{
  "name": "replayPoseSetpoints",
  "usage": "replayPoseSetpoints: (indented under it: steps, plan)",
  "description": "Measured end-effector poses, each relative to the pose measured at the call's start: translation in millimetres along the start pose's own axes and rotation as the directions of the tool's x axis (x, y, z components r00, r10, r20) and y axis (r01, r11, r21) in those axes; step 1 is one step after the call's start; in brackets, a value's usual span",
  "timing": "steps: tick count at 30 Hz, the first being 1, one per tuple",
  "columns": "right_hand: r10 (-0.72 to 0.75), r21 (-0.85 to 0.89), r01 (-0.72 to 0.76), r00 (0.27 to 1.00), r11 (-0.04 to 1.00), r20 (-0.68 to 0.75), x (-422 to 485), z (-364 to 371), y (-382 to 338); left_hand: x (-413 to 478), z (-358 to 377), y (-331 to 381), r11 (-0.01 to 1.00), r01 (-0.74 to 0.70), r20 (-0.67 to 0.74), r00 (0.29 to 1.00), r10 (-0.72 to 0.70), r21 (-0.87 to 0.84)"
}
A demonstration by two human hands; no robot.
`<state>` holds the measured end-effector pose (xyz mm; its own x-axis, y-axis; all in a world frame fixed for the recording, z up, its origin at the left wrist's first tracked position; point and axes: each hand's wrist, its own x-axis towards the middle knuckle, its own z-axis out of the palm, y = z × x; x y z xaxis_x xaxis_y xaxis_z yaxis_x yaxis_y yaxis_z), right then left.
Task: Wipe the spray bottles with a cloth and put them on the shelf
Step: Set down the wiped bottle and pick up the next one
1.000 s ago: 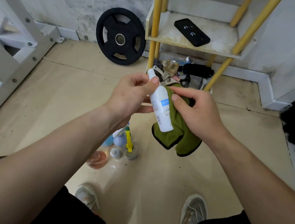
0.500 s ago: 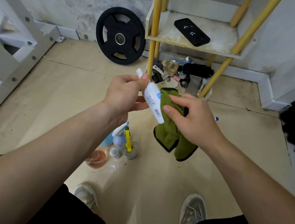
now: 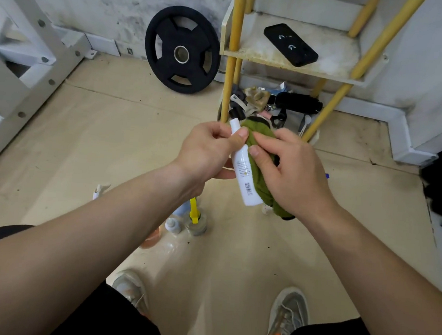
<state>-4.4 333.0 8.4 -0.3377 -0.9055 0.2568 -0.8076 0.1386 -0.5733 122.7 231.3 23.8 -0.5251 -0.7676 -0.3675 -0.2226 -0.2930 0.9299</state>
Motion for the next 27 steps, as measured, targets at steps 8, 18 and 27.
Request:
replayPoseSetpoints:
  steps: [8,18,27]
  plan:
    - [-0.182,-0.084,0.178,0.983,0.981,-0.039,-11,0,1,12,-20,13,0.990,0.092,-0.050,0.994,-0.098,-0.108]
    - [0.249,0.427,-0.282,0.959,0.859,0.131,-9,2,12,11,-19,14,0.989,0.142,0.092,0.986,-0.138,-0.034]
    - [0.348,0.487,-0.419,0.908,0.766,0.234,-4,2,12,12,-33,19,0.996,0.091,0.265,0.960,-0.092,0.016]
